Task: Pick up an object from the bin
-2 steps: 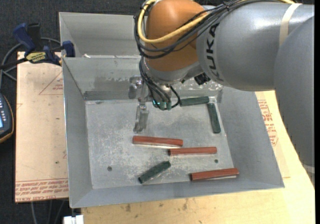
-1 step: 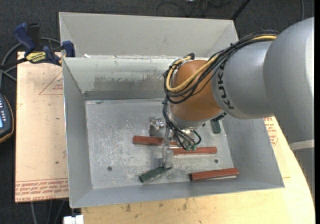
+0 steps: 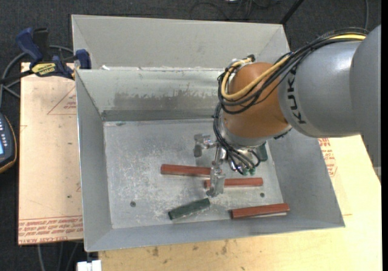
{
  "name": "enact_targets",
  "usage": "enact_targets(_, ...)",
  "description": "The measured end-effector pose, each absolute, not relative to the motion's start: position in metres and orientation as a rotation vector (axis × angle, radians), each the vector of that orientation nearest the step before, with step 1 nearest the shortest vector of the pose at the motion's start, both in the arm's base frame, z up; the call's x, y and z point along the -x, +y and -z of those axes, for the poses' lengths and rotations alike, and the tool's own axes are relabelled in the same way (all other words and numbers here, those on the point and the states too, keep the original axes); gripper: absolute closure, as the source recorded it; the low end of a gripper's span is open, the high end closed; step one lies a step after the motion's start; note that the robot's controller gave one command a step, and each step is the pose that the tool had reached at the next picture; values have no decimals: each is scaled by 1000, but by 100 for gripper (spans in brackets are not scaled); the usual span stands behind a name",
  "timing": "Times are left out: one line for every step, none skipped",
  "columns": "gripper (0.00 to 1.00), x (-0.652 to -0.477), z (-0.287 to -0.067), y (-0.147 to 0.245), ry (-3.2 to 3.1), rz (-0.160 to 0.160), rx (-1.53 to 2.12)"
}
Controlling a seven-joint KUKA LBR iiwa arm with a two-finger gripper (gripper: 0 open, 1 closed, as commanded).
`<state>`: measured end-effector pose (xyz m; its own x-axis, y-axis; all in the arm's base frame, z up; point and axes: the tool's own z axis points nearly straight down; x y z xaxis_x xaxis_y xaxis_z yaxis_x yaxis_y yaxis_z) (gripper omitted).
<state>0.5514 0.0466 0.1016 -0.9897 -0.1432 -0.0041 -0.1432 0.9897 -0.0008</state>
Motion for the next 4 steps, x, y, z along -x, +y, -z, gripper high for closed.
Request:
enact_targets(0, -550, -100, 30, 3140, -2, 55)
enact_targets(0, -540, -68, -2, 3144, -1, 33)
enact_targets(0, -540, -68, -1, 3141, -3, 31)
enact_targets(100, -540, -68, -1, 3141, -3, 30)
